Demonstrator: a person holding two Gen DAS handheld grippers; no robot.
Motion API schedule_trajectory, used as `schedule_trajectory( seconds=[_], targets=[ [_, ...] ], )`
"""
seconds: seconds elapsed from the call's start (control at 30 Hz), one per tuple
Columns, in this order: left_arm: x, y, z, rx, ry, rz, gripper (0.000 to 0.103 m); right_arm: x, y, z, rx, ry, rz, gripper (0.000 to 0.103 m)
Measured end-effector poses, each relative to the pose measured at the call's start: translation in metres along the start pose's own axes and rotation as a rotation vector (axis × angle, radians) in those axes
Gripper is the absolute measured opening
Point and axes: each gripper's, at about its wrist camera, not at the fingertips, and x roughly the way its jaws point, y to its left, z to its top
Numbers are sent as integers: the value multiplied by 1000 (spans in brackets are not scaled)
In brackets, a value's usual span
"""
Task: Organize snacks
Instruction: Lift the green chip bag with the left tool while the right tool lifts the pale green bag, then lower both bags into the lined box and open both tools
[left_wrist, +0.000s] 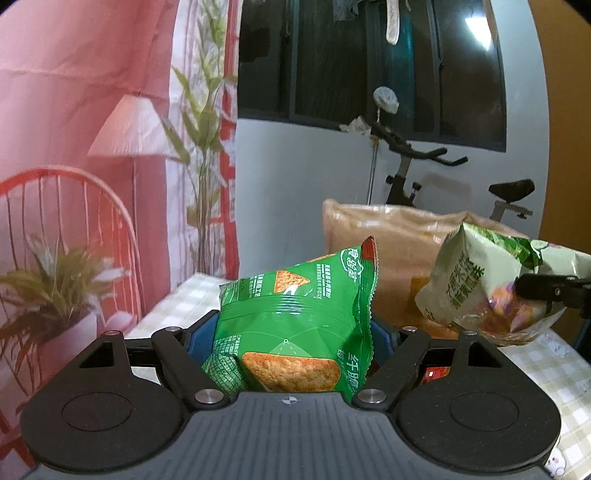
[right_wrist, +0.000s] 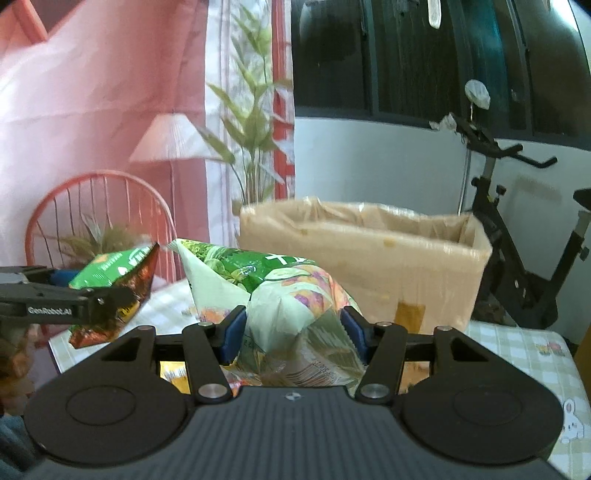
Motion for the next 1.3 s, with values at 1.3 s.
schedule_trajectory(
  seconds=[1.3],
  targets=[
    [131,-59,132,5,-90,-255,83,83,-118,128,233,-184,-50,52]
  ],
)
